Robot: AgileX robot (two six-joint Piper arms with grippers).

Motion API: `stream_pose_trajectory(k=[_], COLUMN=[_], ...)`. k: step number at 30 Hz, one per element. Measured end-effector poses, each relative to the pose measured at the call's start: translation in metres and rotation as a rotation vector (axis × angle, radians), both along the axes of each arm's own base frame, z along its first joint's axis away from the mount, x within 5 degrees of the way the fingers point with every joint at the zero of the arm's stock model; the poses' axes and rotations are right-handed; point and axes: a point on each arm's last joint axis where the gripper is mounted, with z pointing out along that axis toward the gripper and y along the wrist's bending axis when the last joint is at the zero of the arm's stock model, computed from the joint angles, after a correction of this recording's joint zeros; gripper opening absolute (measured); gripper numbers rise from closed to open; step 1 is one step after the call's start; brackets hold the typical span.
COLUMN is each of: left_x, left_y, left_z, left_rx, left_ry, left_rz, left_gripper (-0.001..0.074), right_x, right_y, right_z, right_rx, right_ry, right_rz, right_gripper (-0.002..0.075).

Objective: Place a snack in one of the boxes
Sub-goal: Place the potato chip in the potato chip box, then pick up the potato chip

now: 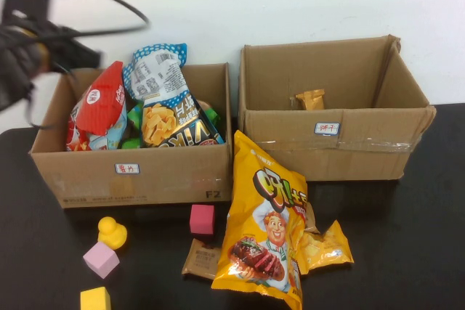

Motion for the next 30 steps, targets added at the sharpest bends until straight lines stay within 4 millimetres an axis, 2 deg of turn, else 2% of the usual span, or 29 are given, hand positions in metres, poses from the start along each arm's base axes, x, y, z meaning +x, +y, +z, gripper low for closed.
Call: stream_pose_trajectory(k=[2,4,9,12,14,16,21,24,30], left_x=[-0.016,-0.034,-0.088,-0.123,-0.145,-0.161,-0.199,-0.214,-0.229], left_y=[0.009,0.018,0.028,0.024,0.019,0.017,0.02,0.022,0.023], left_z=[0.021,0.042,0.089,0.097,0.091,0.077,0.043,0.026,-0.01], left_rx=[0.002,-0.007,-0.126,-0.257,-0.336,-0.375,-0.332,-0.299,-0.401], left_ry=[-0.032,-0.06,-0.137,-0.179,-0.201,-0.204,-0.195,-0.176,-0.066], left_rz=[0.07,0.139,0.175,0.084,0.006,-0.051,-0.113,-0.122,-0.088], left_gripper=[0.0143,0.006,0.0008,0.0002,0.0,0.0,-0.0001,-0.0001,-0.0001], right_x=[0.0,0.0,0.0,0.0,0.0,-0.001,-0.004,-0.008,-0.012], right_y=[0.0,0.0,0.0,0.0,0.001,0.004,0.019,0.031,0.047], right_z=[0.0,0.0,0.0,0.0,0.0,-0.001,-0.002,-0.005,-0.014], right_rx=[0.003,0.01,0.016,0.01,0.004,0.001,-0.095,-0.154,-0.234], right_ry=[0.0,0.001,0.003,0.004,0.004,0.008,0.019,0.032,0.1], right_rz=[-0.001,-0.002,-0.003,0.0,0.007,0.029,0.199,0.33,0.495], right_gripper=[-0.0001,-0.0001,-0.0001,-0.0001,-0.0001,-0.0001,-0.0001,-0.0001,-0.0001])
